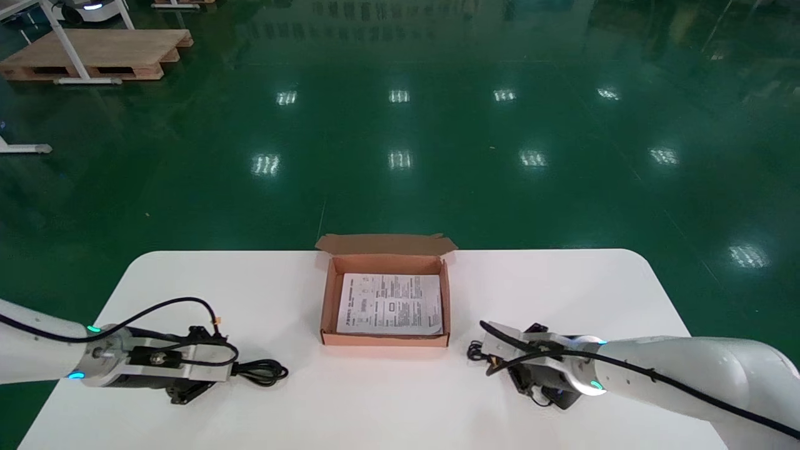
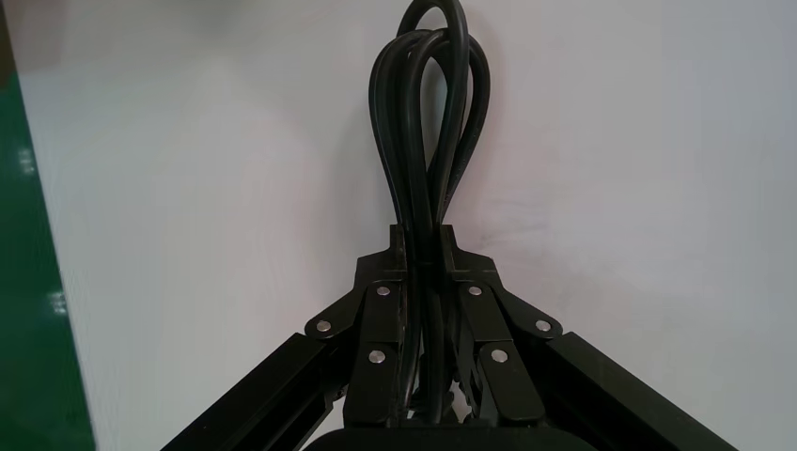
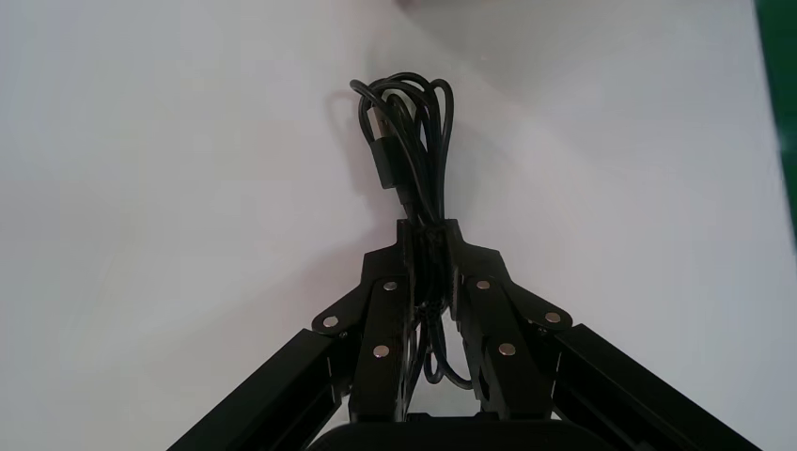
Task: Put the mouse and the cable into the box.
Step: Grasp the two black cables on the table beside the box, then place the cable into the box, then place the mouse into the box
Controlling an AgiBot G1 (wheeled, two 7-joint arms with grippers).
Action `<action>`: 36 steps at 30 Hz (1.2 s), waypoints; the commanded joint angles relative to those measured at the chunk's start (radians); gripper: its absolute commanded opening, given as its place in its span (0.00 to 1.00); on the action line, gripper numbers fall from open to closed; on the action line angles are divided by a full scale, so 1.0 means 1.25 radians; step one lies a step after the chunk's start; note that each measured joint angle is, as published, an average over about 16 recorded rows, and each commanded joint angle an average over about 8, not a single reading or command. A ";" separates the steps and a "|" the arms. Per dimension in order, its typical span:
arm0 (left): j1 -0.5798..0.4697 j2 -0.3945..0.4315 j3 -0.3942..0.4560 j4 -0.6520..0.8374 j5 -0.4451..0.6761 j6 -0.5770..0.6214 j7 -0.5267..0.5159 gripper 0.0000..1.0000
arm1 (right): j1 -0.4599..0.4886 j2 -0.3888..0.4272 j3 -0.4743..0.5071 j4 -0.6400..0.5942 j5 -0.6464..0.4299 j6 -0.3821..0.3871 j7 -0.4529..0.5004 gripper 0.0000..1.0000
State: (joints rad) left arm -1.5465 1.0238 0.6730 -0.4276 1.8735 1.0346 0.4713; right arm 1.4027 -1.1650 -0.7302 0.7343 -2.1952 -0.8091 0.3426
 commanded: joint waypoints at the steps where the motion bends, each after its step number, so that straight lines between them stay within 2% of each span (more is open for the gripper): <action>1: -0.004 -0.005 0.003 0.000 0.009 -0.006 -0.001 0.00 | 0.014 0.003 -0.005 -0.020 -0.035 0.007 0.023 0.00; 5: -0.024 -0.013 -0.026 -0.018 -0.029 -0.023 -0.007 0.00 | 0.075 0.010 0.013 -0.087 -0.069 0.049 0.069 0.00; 9: -0.041 0.001 -0.056 -0.038 -0.081 -0.020 0.020 0.00 | 0.152 0.013 0.038 -0.161 -0.074 0.103 0.094 0.00; 18: -0.069 0.132 -0.086 0.031 -0.154 -0.035 0.132 0.00 | 0.307 0.008 0.088 -0.267 -0.032 0.204 0.085 0.00; 26: -0.092 0.225 -0.128 0.128 -0.229 -0.060 0.149 0.00 | 0.343 0.008 0.106 -0.294 0.011 0.217 0.036 0.00; 36: -0.089 0.228 -0.119 0.124 -0.217 -0.068 0.168 0.00 | 0.340 0.007 0.106 -0.295 0.012 0.216 0.036 0.00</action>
State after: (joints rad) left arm -1.6440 1.3225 0.5289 -0.2823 1.6051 0.9241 0.7151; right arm 1.8306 -1.1560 -0.5963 0.3643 -2.1785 -0.5381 0.3861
